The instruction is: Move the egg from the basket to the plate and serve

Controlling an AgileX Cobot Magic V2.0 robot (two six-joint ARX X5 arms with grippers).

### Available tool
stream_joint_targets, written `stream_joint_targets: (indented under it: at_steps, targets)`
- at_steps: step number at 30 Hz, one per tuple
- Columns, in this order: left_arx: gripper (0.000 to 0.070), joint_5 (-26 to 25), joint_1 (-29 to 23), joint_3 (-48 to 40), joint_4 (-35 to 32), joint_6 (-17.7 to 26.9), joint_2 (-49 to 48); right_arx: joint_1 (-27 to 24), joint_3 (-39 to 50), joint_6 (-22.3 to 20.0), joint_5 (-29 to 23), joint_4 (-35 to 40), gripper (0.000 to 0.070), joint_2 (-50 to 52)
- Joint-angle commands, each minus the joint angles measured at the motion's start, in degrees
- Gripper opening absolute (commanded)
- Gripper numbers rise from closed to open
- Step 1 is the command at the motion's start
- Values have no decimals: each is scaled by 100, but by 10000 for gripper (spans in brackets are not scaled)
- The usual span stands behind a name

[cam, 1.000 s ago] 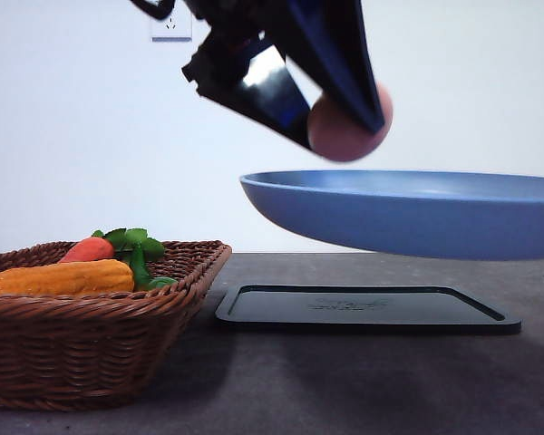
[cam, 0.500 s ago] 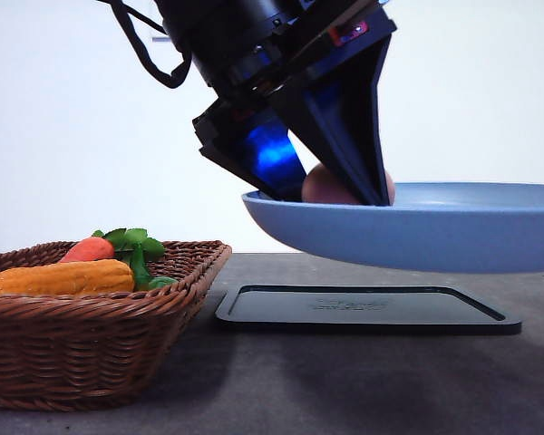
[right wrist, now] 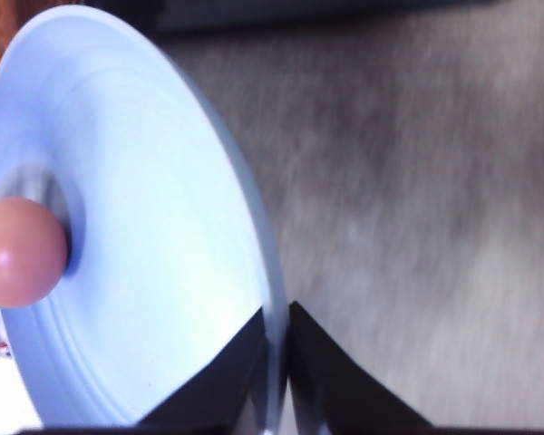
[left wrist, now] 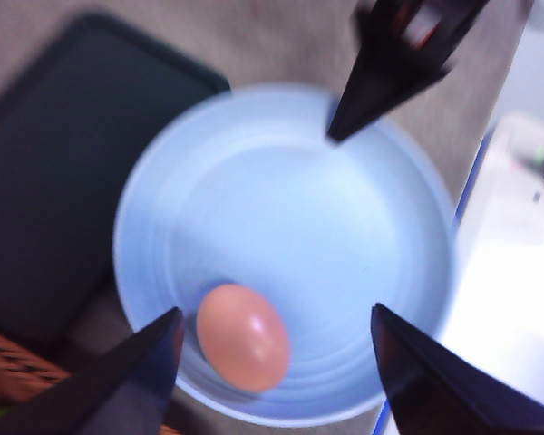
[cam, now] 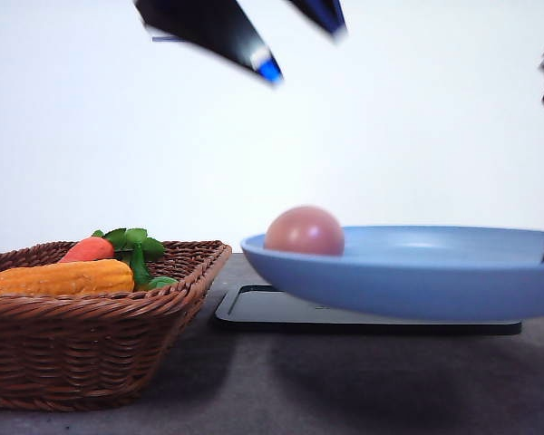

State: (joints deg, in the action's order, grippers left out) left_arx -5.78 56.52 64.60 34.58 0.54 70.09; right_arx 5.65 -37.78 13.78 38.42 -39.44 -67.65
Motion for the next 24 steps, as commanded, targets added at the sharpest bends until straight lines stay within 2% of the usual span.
stream_joint_targets:
  at_steps: [1, 7, 14, 24]
  targets:
    - [426, 77, 5, 136, -26, 32, -263, -12, -65, 79, 116, 362, 0, -271]
    - [426, 645, -135, 136, 52, 32, -1288, -119, -493, 127, 120, 907, 0, -1284]
    - [426, 1374, -193, 136, 207, 31, -2226, -167, -1637, 138, 51, 1071, 0, -2572]
    - [426, 1757, -193, 136, 526, -20, -2846, -173, -3011, 230, -198, 1083, 0, -3937]
